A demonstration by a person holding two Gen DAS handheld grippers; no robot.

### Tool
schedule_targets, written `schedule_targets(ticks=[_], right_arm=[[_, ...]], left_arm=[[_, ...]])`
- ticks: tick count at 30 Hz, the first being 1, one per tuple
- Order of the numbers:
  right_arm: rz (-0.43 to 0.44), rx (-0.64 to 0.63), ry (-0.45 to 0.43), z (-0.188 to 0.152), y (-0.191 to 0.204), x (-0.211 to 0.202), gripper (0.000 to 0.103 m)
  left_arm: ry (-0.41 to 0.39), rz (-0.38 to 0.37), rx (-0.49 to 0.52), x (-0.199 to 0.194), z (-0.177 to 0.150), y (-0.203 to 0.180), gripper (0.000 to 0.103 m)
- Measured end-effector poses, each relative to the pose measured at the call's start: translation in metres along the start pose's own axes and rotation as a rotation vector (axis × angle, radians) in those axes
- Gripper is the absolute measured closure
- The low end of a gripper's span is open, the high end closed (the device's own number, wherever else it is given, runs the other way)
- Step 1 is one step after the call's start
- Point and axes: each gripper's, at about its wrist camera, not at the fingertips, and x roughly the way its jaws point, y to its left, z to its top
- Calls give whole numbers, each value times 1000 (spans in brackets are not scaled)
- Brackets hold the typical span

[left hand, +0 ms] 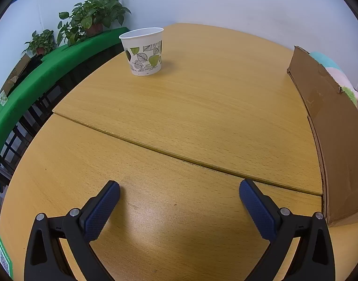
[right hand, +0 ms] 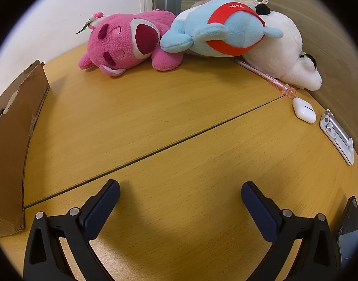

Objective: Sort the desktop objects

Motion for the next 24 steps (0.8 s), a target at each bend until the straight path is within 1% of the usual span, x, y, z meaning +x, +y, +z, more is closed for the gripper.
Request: schedule_targets(ticks=[24], right_arm=[[-4,1,-1,-1,3,0,0]], left_arm=[[0,-1,-1,1,1,1,0]])
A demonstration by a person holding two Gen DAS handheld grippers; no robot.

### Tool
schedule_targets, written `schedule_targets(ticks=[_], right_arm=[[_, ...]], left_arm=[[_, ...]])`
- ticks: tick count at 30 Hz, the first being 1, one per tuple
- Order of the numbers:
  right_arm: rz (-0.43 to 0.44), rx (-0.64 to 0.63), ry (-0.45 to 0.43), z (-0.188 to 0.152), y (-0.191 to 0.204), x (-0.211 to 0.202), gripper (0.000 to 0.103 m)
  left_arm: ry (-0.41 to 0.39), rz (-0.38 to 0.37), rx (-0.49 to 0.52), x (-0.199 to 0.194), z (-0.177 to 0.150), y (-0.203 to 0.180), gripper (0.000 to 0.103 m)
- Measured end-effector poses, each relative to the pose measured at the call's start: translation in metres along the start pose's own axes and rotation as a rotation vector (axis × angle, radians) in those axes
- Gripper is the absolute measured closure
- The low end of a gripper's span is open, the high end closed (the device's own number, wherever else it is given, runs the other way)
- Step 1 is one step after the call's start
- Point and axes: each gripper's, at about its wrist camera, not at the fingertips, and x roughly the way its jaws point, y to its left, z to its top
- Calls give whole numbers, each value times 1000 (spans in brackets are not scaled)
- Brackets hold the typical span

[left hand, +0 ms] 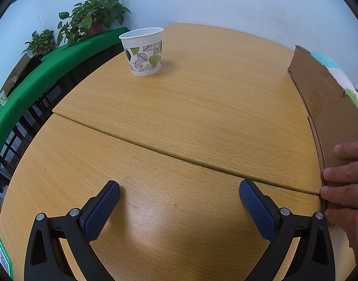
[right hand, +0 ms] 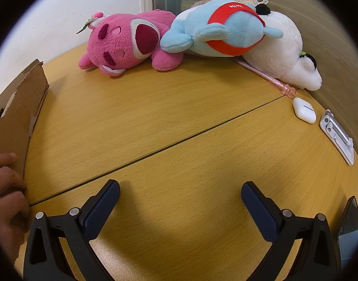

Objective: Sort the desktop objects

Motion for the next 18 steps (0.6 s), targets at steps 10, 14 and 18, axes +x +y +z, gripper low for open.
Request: schedule_targets(ticks=[10,14,18], right_arm=[[0,1,-1,0,-1,1,0],[-1,1,-1,0,0,1,0],[-1,1,-1,-1,0,0,0]], left_arm=[[1,0,2,-3,0,-1,0],[1,0,1,-3,0,0,0],[1,0,2,-3,0,0,0]])
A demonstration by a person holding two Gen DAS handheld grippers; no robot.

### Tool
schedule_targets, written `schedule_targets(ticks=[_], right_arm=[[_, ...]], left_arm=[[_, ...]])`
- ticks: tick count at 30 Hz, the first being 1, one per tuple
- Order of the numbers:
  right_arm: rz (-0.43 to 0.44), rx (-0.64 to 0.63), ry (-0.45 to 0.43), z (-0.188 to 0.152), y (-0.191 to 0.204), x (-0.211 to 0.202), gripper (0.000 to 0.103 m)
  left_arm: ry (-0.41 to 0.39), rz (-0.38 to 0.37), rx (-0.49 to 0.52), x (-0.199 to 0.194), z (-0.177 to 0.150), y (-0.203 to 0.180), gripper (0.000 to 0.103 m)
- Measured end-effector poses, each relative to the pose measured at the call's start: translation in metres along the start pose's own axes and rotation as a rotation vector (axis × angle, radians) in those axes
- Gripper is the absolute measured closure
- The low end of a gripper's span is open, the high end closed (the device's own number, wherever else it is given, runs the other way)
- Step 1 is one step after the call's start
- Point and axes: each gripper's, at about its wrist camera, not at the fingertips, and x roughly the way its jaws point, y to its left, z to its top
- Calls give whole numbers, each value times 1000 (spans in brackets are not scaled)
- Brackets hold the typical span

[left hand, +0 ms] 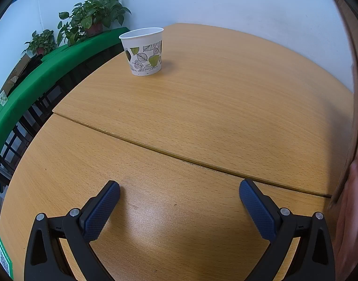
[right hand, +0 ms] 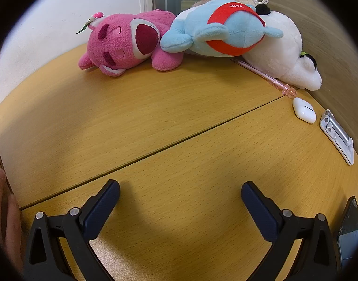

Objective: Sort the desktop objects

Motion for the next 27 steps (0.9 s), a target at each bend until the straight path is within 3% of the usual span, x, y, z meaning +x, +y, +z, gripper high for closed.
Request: schedule_targets(ticks=[27], right_arm=[[-1,4,-1,-1,3,0,0]], left_arm=[[-1,-1,0,1,1,0,0]])
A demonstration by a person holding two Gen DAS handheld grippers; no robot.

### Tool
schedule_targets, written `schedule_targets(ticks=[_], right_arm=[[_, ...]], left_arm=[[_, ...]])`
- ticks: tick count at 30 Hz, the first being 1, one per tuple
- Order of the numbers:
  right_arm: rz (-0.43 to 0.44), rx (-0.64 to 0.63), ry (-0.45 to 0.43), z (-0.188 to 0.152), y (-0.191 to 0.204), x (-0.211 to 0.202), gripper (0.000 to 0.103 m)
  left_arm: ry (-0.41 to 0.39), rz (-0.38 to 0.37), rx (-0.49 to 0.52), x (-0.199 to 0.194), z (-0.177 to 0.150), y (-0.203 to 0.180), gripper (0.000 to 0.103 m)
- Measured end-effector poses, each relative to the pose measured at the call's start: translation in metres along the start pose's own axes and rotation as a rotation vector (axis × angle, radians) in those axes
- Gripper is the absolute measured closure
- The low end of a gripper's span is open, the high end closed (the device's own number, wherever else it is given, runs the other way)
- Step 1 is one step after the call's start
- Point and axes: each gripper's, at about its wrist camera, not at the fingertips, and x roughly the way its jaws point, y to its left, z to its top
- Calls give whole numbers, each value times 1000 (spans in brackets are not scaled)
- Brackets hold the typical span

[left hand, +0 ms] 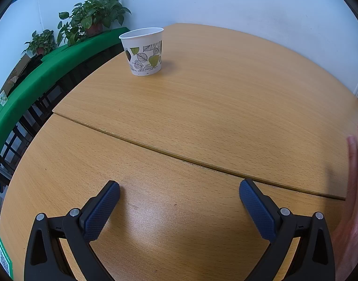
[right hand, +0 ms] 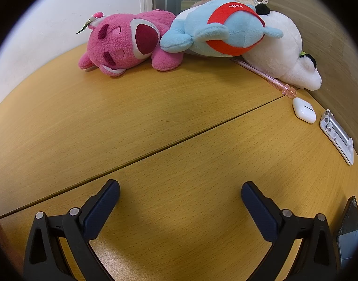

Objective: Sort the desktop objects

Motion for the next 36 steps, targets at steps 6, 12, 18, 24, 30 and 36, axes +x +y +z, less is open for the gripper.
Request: schedule_targets(ticks=[6,12,18,24,30,36], right_arm=[[0,0,0,0,1,0,0],[-1,0,0,0,1,0,0],[-1,2,0,0,2,0,0],[-2,2,0,0,2,0,0],[-2,2,-1,-1,1,-1,0],[-7,12,0,0,0,0,0]], left_arm=[[0,0,0,0,0,0,0],[-1,-1,0,0,0,0,0],[-1,-1,0,0,0,0,0],[-1,-1,0,0,0,0,0],[-1,-2,1,0,0,0,0],[-1,-2,1,0,0,0,0]])
